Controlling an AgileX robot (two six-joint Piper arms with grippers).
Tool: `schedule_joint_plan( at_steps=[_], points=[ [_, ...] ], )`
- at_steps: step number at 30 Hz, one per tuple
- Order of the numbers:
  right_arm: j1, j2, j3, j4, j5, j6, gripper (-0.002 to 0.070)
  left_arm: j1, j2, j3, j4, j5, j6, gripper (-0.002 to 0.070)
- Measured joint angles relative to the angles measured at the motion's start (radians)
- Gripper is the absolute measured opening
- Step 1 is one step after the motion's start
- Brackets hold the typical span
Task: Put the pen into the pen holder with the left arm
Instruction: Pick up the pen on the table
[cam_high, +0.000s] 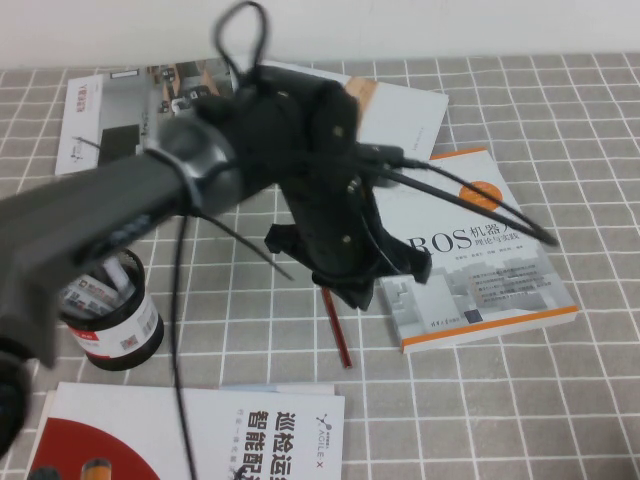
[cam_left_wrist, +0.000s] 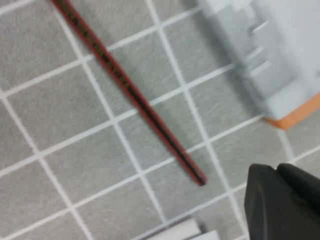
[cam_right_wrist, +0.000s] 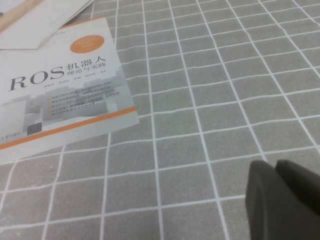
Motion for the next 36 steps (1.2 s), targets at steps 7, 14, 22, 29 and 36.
schedule_joint_plan(
  at_steps=[7,14,22,29,36],
  points=[
    [0.000,0.000,0.000,0.000,0.000,0.000,-0.0015,-0.008,0.041,-0.033,0.088,0.035,-0.028,-0.0003],
    [0.000,0.000,0.000,0.000,0.000,0.000,-0.0015,0.046,0.074,-0.039,0.095,0.007,0.006,0.0104],
    [0.000,0.000,0.000,0.000,0.000,0.000,-0.0015,0.088,0.122,-0.039,0.086,-0.072,-0.087,0.0394],
    [0.000,0.000,0.000,0.000,0.000,0.000,-0.0015,0.088,0.123,-0.039,0.088,-0.143,-0.218,0.0419],
    [0.000,0.000,0.000,0.000,0.000,0.000,-0.0015,0.088,0.155,-0.041,0.119,-0.105,-0.245,0.0405]
  ],
)
